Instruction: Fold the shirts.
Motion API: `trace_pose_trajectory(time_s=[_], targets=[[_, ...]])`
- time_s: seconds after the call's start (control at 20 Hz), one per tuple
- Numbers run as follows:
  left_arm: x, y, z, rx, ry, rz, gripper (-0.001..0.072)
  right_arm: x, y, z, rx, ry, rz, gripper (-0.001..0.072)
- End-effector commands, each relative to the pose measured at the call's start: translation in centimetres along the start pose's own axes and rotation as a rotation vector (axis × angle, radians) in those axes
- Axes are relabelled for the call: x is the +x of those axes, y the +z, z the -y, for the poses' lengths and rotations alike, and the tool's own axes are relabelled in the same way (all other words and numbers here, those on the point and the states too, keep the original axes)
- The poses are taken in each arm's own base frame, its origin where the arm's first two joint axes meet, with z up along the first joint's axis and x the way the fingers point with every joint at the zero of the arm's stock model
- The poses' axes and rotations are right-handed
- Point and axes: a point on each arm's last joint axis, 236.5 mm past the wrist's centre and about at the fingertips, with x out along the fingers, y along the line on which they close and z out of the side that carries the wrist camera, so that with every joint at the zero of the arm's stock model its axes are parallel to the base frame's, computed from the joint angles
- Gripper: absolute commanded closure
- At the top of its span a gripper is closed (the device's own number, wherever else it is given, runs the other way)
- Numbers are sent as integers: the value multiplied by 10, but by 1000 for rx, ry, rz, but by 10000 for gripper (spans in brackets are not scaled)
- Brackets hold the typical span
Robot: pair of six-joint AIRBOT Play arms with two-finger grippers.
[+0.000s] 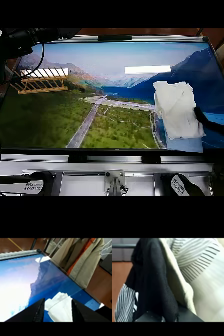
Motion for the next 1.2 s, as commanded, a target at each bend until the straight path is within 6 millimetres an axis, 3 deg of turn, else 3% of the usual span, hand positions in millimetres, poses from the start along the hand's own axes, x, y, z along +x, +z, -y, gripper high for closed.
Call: trace_pose_trajectory(time_s=[0.0, 0.1, 0.2, 0.25, 0.3, 0.35, 0.55, 0.85, 1.1, 1.15], targets=[[0, 2, -1, 1, 4, 6, 311, -4, 4, 40, 14, -107, 0, 639], [0, 3, -3, 1, 11, 14, 311, -5, 14, 50, 30, -105, 35, 639], [0, 8, -6, 1, 25, 32, 312, -3, 12, 33, 13, -31, 27, 629], [0, 10, -8, 1, 31, 40, 312, -2, 6, 19, -7, 22, 4, 543], [0, 11, -9, 1, 36, 47, 311, -2, -2, 9, -6, 60, -30, 354], [-1, 12, -10, 0, 40, 53, 312, -3, -11, 0, -7, 92, -68, 249], [0, 13, -12, -1, 46, 58, 311, -13, -54, -19, -69, 185, -247, 248], [11, -3, -32, -32, 57, 29, 311, -48, -133, -6, -214, 195, -608, 248], [24, -24, -53, -70, 69, -5, 311, -90, -156, -39, -207, 455, -749, 238], [24, -24, -54, -71, 70, -5, 312, -99, -160, -46, -217, 504, -772, 153]])
